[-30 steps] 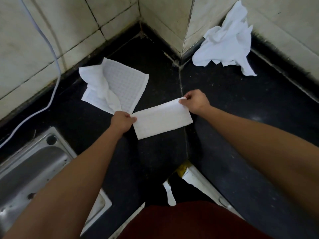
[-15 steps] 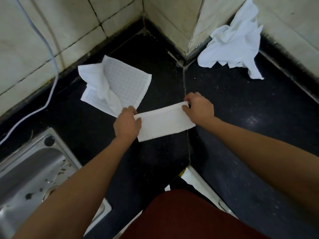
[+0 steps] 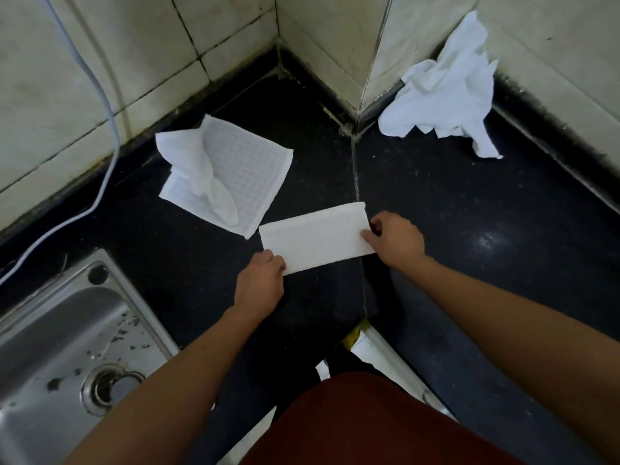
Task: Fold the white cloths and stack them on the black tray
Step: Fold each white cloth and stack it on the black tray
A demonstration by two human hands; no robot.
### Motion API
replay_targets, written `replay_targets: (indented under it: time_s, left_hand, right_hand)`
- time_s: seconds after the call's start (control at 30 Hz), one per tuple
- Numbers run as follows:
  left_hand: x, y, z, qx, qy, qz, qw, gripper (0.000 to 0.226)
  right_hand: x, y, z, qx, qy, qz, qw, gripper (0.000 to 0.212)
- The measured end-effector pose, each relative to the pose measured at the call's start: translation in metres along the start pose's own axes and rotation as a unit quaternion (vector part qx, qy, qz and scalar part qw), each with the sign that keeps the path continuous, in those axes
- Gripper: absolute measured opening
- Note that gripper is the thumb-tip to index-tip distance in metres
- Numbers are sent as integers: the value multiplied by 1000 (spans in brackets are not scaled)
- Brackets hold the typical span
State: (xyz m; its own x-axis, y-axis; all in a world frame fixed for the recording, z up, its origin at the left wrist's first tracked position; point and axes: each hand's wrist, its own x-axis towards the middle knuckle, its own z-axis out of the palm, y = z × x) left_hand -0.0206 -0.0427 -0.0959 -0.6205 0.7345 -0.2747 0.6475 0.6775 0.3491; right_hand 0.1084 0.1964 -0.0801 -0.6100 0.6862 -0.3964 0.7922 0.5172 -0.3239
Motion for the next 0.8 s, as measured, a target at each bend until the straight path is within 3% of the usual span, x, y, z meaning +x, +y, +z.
replay_targets:
  time_s: [0.1,0.2,0.4,0.53,0.63,0.8]
  left_hand:
    - [4,-6,-1,49,30,43,997,28]
    - [8,-9,-4,69,-36,37,996,48]
    - [-4,7,4,89,-75,60,991,44]
    - [-7,9,6,83,-67,63,992,41]
    - [-4,6,-1,55,-70,69,994,44]
    - [-17,-10,-19,6,-4,11,1000,32]
  right_hand:
    - [11,-19,1,-10,-16,50,999,45]
    - [20,-25,3,66,-67,123,988,42]
    - [11,1,-7,302,-107,217,922,21]
    - [-7,4,-25,367,-149,201,896,6]
    - [-14,-9,-34,401,-158,163,887,9]
    - [-22,-70,-25,352,-187,68,915,12]
